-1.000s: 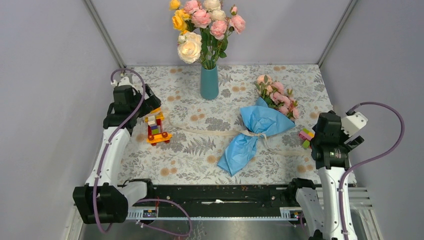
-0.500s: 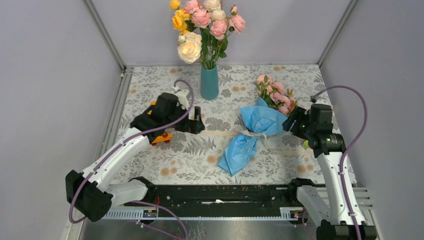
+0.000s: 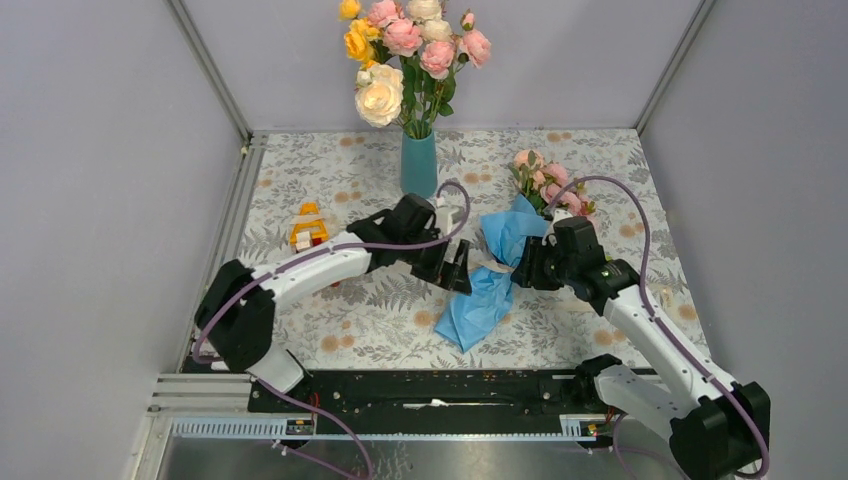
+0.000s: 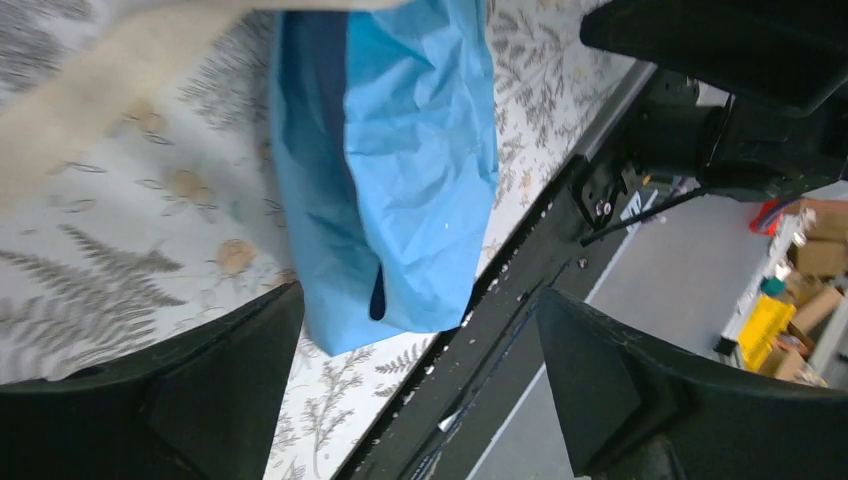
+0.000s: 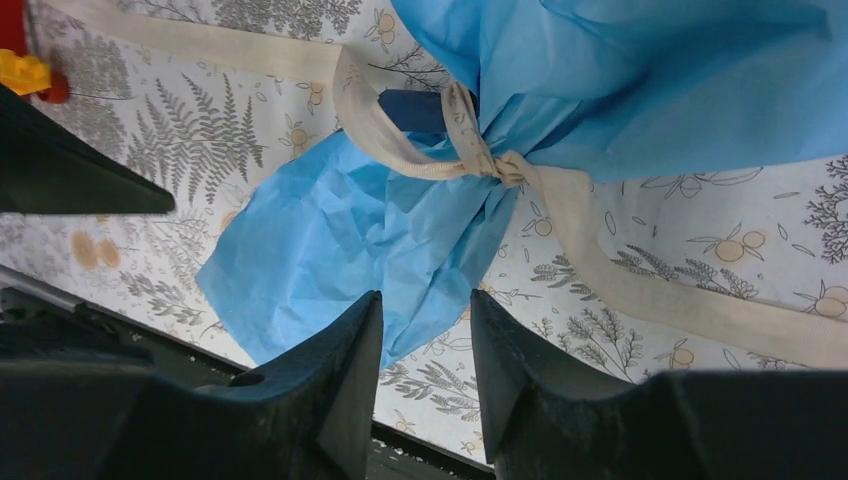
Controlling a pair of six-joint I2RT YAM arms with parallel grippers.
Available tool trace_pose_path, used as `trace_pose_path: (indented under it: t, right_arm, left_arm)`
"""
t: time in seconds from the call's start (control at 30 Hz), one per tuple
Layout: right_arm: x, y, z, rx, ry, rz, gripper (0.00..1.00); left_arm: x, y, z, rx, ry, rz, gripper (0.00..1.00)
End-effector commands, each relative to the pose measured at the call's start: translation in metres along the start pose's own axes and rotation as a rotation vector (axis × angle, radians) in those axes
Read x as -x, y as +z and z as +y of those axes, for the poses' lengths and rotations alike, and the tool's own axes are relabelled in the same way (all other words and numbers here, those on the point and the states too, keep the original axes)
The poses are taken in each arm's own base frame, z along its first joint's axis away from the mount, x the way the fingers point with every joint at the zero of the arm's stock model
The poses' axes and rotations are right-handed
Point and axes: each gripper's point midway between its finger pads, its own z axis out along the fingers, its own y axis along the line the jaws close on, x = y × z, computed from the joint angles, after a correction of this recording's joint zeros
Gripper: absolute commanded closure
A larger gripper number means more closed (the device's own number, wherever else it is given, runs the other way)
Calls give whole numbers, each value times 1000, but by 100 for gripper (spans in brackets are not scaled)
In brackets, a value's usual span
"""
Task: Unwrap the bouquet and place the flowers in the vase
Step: Untie the ribbon from the wrapping paper.
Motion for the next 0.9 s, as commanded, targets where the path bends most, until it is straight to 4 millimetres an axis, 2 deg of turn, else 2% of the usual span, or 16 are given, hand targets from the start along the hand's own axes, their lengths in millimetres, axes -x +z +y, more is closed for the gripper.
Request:
trace_pose_path:
  t: [0.0,0.2,0.33,0.53,0.6,0.87]
  right_arm:
    - [11,17,0,-36,-18,-42,57]
    - [7,34,-8,-101,-30,-31,59]
    - [8,40,-10,-112,-39,-31,61]
    - [12,49,-16,-153,-47,-40,64]
    - [11,53,-17,-159,-47,-30,66]
    - [10,59,-17,-159,-46,-19,67]
  left_arm:
    - [-7,20,-32,-137,-17,49,11]
    - [-18,34,-21,-93,-27,81,35]
    - [-22,38,-11,-44,-28,97,44]
    - [-25,39,3,35,-6,109,48]
    - [-26,40,4,35,-5,114,53]
    - [-33,45,-1,6,-5,147,83]
